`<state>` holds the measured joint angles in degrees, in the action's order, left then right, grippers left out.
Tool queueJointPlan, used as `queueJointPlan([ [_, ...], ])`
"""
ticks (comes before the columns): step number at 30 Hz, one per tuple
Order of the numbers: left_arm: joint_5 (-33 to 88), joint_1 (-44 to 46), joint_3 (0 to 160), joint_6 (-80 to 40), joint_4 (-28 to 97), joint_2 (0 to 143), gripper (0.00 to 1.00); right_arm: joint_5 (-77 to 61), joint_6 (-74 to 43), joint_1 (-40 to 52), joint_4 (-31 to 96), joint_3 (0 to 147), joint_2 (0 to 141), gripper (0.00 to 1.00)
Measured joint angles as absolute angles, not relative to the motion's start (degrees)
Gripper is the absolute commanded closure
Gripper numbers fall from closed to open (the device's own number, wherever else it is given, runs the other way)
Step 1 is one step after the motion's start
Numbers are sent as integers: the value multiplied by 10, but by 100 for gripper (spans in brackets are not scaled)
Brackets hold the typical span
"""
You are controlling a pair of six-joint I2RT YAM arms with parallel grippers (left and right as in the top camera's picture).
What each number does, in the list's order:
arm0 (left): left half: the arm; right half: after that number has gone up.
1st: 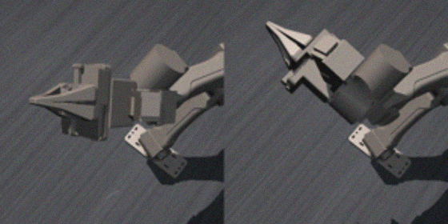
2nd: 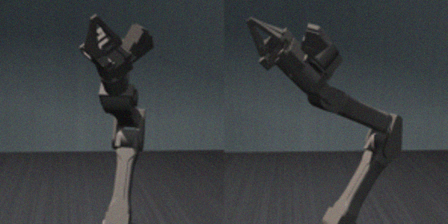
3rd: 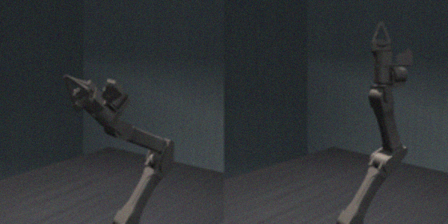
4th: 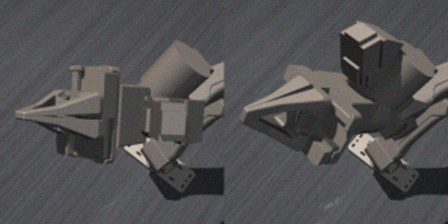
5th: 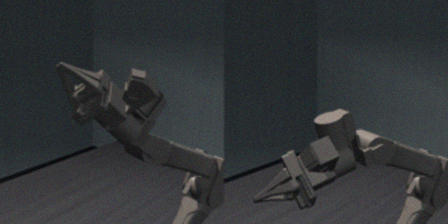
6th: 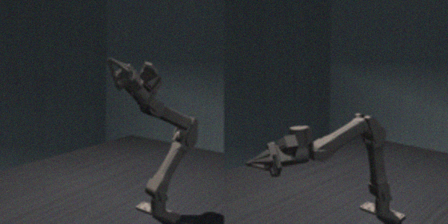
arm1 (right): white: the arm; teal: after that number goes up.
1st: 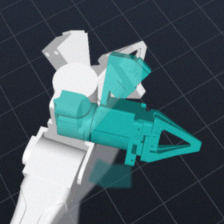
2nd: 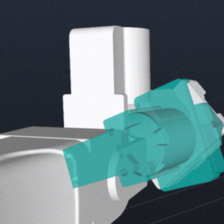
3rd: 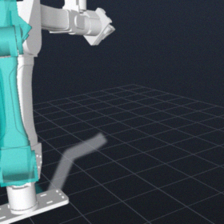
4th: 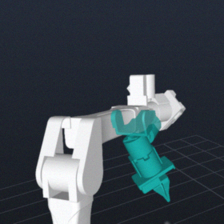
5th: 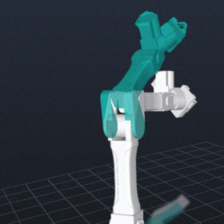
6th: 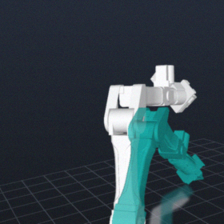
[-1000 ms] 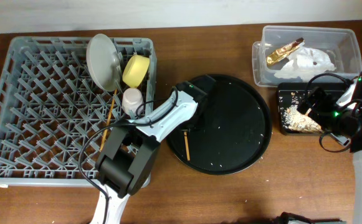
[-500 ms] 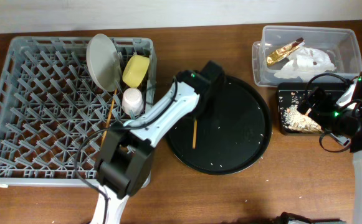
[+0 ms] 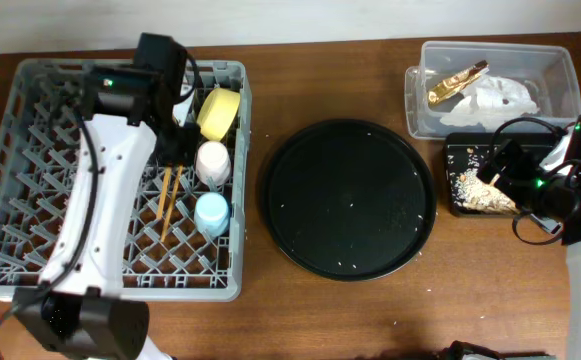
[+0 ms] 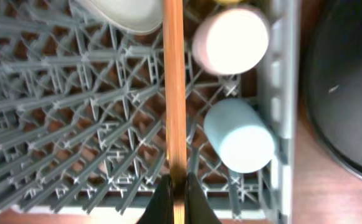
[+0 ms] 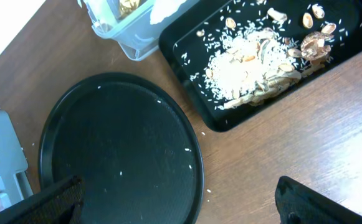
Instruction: Sort waste into correct bins and load items into the dishwasher rack
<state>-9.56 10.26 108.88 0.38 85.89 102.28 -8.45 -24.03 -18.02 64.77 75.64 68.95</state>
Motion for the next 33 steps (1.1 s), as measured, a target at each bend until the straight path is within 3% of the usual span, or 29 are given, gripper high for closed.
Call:
queueJointPlan([
  [5, -114, 67, 927, 19, 754, 1026, 100, -84, -240, -180, 648, 756, 689, 2],
  [10, -115, 59, 883, 24, 729, 1027, 56, -84, -240, -180, 648, 756, 690, 2],
  [17, -108, 59, 898, -5, 719, 1027, 55, -84, -240, -180, 648, 756, 690, 1],
  [20, -52, 59, 965, -16, 714, 1012, 52, -84, -240, -180, 648, 756, 689, 2],
  [21, -30, 59, 983, -16, 708, 999, 39, -84, -240, -180, 648, 756, 689, 2],
  [22, -7, 59, 1003, -17, 701, 971, 1, -84, -240, -180, 648, 756, 689, 2],
  [26, 25, 59, 1022, -22, 666, 872, 0, -84, -240, -180, 648, 756, 689, 2],
  [33, 29, 59, 1022, -22, 666, 876, 0, -84, -241, -180, 648, 756, 689, 2],
])
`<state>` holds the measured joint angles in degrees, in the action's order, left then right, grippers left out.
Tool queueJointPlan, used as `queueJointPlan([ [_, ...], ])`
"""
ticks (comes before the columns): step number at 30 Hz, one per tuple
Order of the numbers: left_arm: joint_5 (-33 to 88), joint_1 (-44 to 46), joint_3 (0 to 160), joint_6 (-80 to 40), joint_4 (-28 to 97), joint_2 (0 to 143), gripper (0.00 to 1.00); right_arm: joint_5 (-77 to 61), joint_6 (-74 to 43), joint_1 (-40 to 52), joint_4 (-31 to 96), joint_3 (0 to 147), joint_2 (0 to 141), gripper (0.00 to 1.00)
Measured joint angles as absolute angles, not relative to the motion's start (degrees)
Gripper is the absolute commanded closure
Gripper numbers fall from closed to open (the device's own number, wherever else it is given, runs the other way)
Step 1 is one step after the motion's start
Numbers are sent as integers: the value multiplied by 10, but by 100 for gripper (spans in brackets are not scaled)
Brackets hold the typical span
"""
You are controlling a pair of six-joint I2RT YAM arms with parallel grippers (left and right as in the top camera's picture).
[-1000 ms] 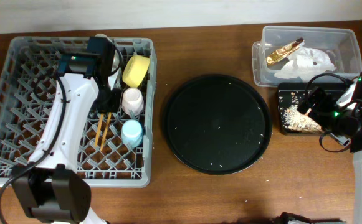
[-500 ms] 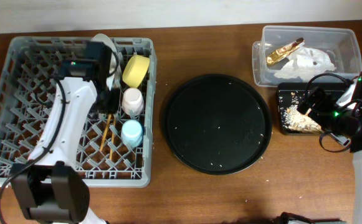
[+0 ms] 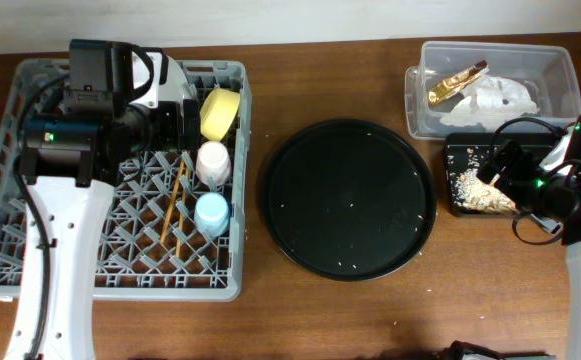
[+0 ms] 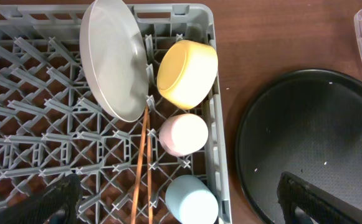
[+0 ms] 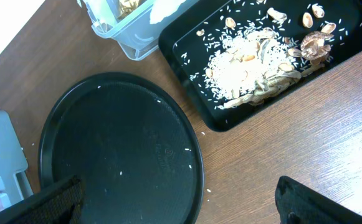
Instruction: Sort waste into correct bins and load items into the dishwasher rack
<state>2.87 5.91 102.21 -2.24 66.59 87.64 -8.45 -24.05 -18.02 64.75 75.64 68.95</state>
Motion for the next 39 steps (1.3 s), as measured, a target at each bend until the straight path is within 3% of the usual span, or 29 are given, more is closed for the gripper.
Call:
queueJointPlan([
  [4, 29, 59, 1022, -22, 666, 876, 0, -84, -241, -172, 648, 756, 689, 2],
  [8, 30, 59, 1022, -22, 666, 876, 1, -73, -239, -26, 628, 756, 645, 2],
  [10, 30, 59, 1022, -22, 665, 876, 0, -41, -239, 14, 527, 733, 599, 2],
  [12, 32, 59, 1022, -22, 667, 876, 0, -13, -226, 18, 343, 629, 536, 2],
  [15, 32, 59, 1022, -22, 665, 877, 1, 6, -182, 19, 193, 436, 407, 1],
  [20, 32, 59, 1022, -22, 665, 877, 0, 13, -100, 19, 111, 170, 146, 1],
  [24, 32, 59, 1022, -22, 666, 877, 1, 10, -86, 19, 24, 41, 36, 2],
  [28, 32, 59, 1022, -22, 666, 877, 1, 6, -95, 19, -12, 11, 8, 1],
  [39, 32, 59, 1022, -22, 666, 877, 0, -14, -121, 33, 43, 8, 7, 1],
])
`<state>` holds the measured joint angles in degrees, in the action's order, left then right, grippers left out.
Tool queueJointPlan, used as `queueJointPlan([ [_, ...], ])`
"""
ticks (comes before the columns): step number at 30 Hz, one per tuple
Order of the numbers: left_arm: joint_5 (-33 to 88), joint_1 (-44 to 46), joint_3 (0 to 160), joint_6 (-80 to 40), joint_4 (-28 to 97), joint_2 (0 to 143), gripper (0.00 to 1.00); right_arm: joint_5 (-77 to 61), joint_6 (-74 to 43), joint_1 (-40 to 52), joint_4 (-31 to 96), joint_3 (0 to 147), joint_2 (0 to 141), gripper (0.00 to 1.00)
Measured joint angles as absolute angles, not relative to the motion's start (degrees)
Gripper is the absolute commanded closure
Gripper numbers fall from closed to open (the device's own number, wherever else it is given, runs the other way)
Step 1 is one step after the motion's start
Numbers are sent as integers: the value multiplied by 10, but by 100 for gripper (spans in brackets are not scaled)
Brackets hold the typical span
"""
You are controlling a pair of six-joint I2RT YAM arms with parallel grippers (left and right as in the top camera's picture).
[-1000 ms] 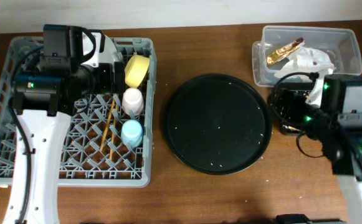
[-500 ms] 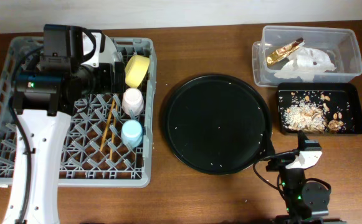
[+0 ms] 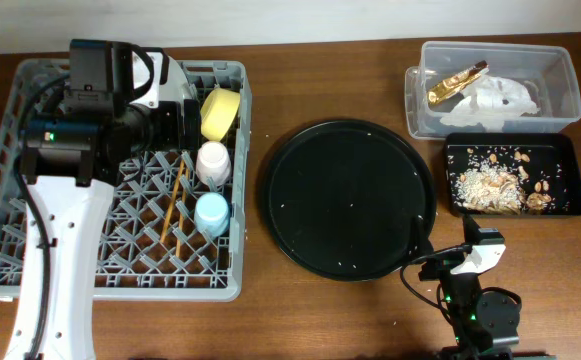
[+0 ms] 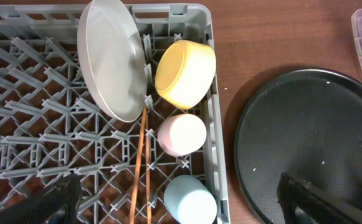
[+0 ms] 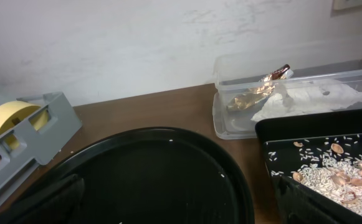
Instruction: Sort waste into correct bins and load items into the dishwasher rack
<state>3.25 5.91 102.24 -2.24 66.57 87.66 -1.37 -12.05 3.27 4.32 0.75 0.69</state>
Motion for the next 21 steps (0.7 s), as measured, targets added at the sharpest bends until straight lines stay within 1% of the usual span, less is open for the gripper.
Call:
queueJointPlan([
  [15, 19, 59, 1008, -22, 653, 866, 0, -14, -122, 33, 43, 8, 7, 1],
  [17, 6, 59, 932, -22, 547, 820, 0, -14, -122, 33, 43, 7, 7, 2],
  [19, 2, 59, 806, -22, 435, 741, 0, -14, -122, 33, 43, 7, 7, 2],
  [20, 11, 53, 700, -22, 352, 683, 0, -15, -123, 33, 43, 7, 7, 2],
  [21, 23, 43, 649, -22, 299, 658, 1, -15, -123, 33, 43, 7, 6, 1],
])
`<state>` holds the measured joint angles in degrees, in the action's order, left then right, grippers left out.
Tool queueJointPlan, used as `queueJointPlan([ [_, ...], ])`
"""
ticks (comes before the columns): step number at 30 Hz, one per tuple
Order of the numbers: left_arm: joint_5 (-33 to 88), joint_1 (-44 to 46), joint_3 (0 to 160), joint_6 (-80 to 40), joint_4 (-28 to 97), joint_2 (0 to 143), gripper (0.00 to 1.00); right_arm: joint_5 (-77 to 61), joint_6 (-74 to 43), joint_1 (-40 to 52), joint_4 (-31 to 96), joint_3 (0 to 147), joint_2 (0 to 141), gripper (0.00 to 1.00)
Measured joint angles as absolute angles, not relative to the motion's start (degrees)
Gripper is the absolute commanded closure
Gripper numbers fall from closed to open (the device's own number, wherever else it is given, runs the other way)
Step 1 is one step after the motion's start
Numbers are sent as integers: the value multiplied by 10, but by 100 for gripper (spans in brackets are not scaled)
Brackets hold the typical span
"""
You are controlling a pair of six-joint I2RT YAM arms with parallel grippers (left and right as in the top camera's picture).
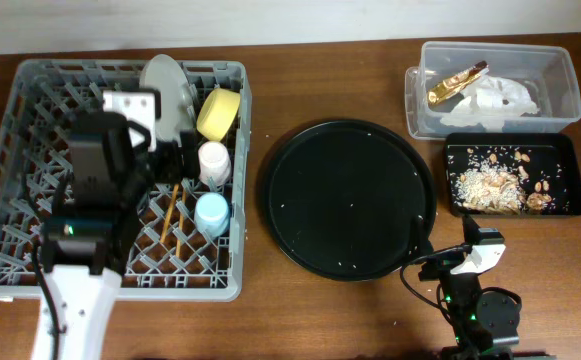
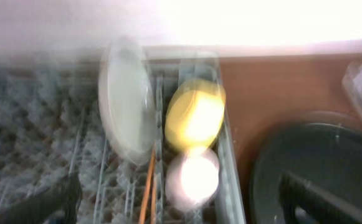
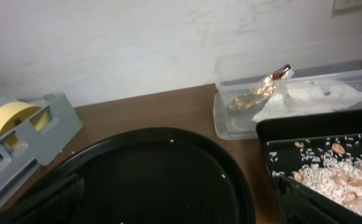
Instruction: Sort waste into correct bins and load items into the dishwasher rack
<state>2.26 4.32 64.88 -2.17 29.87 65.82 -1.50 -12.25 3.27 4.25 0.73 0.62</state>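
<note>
The grey dishwasher rack [image 1: 30,190] holds a pale plate [image 1: 160,80], a yellow bowl [image 1: 218,112], a pink cup [image 1: 211,160], a blue cup [image 1: 211,213] and wooden chopsticks [image 1: 168,212]. My left gripper [image 1: 175,152] hangs open above the rack with nothing in it; its wrist view is blurred, showing the plate [image 2: 126,102], bowl [image 2: 196,115] and pink cup [image 2: 193,180]. My right gripper [image 3: 181,208] is open and empty, low by the table's front edge. The clear bin [image 1: 560,75] holds a gold wrapper [image 1: 457,82] and tissue; the black bin [image 1: 560,150] holds rice and shells.
A round black tray [image 1: 348,198], with only a few rice grains on it, lies between the rack and the bins. The right arm [image 1: 475,305] is folded at the front edge of the table. A white wall runs behind the bins [image 3: 168,43].
My left arm has drawn back toward the front of the table, and its camera now looks across the rack at a tilt, blurred. The right arm and all objects are unchanged.
First my left gripper was shut on a chopstick low in the rack while the right hung open by the black bin. Then the left was open and higher, both chopsticks lying in the rack. The right arm later sat folded at the front edge; now the left has drawn back.
</note>
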Motion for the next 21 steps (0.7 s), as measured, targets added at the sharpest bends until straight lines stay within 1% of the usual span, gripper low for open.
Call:
queueJointPlan([
  [1, 33, 32, 589, -22, 242, 627, 0, -15, -123, 33, 43, 7, 7, 2],
  [2, 40, 14, 473, -22, 179, 553, 0, -15, -123, 33, 43, 7, 7, 2],
  [4, 38, 13, 333, -22, 87, 453, 0, -15, -122, 33, 43, 7, 7, 2],
  [6, 27, 13, 257, -22, 40, 384, 0, -16, -123, 34, 42, 7, 6, 1],
  [9, 1, 11, 145, -17, 32, 231, 0, -15, -122, 34, 43, 7, 7, 2],
  [15, -9, 8, 21, 3, -50, 81, 0, -16, -123, 34, 43, 7, 6, 1],
  [17, -9, -3, 10, 5, -26, 47, 1, -15, -123, 34, 43, 7, 6, 2],
  [19, -9, -18, 10, 7, 26, 15, 0, -15, -123, 34, 43, 7, 7, 2],
  [21, -8, -20, 9, 7, 48, 9, 0, -16, -123, 34, 43, 7, 6, 2],
])
